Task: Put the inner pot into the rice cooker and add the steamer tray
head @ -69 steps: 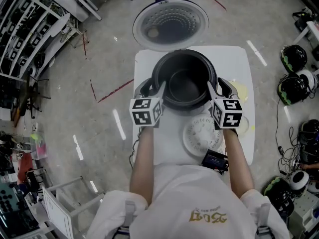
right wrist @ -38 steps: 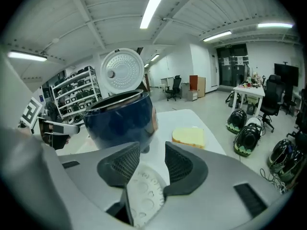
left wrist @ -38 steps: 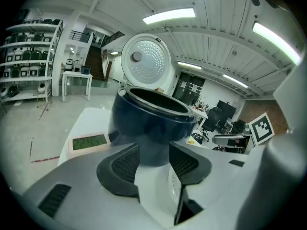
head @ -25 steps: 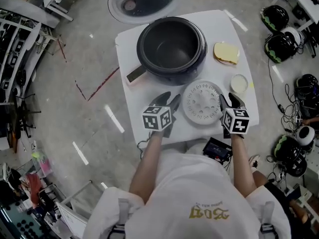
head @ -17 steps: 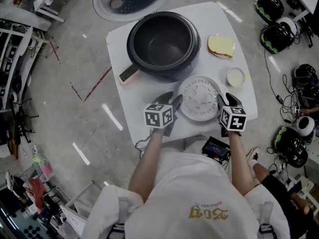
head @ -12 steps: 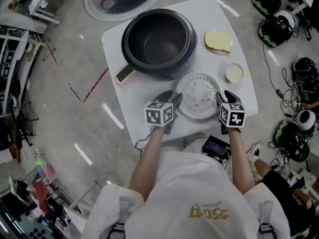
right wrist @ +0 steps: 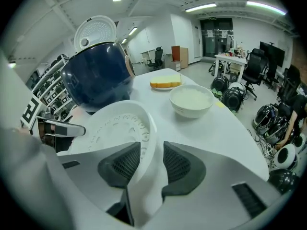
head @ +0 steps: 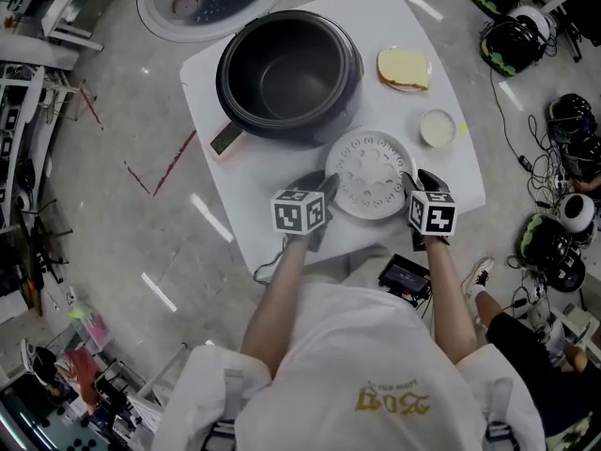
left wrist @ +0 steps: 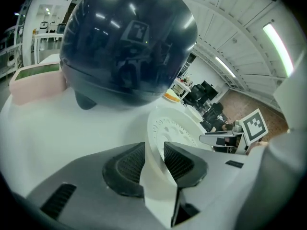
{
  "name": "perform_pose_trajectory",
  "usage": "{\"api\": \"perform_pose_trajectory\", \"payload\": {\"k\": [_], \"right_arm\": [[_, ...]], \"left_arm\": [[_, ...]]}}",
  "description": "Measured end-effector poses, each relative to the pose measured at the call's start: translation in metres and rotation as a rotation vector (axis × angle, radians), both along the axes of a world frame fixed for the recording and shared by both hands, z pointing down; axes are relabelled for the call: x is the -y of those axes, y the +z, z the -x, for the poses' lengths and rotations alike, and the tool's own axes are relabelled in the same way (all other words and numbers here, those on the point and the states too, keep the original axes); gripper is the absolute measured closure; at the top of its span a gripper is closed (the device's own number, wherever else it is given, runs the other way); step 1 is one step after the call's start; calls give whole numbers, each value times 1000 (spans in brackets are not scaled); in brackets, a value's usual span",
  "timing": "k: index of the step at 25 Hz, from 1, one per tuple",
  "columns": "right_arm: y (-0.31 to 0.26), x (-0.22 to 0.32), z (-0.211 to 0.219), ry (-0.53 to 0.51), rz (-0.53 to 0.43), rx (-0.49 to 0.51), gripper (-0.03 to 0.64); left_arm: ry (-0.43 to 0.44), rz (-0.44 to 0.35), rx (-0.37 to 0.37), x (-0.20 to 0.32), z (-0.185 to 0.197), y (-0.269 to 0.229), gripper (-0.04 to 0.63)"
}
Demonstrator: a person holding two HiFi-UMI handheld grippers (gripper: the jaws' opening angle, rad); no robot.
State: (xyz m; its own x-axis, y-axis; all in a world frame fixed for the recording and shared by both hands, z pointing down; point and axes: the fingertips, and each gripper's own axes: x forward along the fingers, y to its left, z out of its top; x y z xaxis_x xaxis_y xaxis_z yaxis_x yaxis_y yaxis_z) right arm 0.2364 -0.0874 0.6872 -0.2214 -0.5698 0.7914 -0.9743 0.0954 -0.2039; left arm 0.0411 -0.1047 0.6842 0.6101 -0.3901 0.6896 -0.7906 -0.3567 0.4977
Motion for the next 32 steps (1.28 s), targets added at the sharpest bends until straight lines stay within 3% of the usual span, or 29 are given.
{"api": "perform_pose_trajectory", "payload": {"k": [5, 16, 32], "right_arm": [[0, 0, 5, -9, 8, 25, 509], [-8, -8, 3, 29, -3, 46, 526], [-50, -26, 7, 121, -78, 163, 538]], "left_arm": [[18, 10, -19, -1, -4, -1, 486], [34, 29, -41, -8, -5, -5, 500], [36, -66, -112, -10, 1, -55, 523]]}}
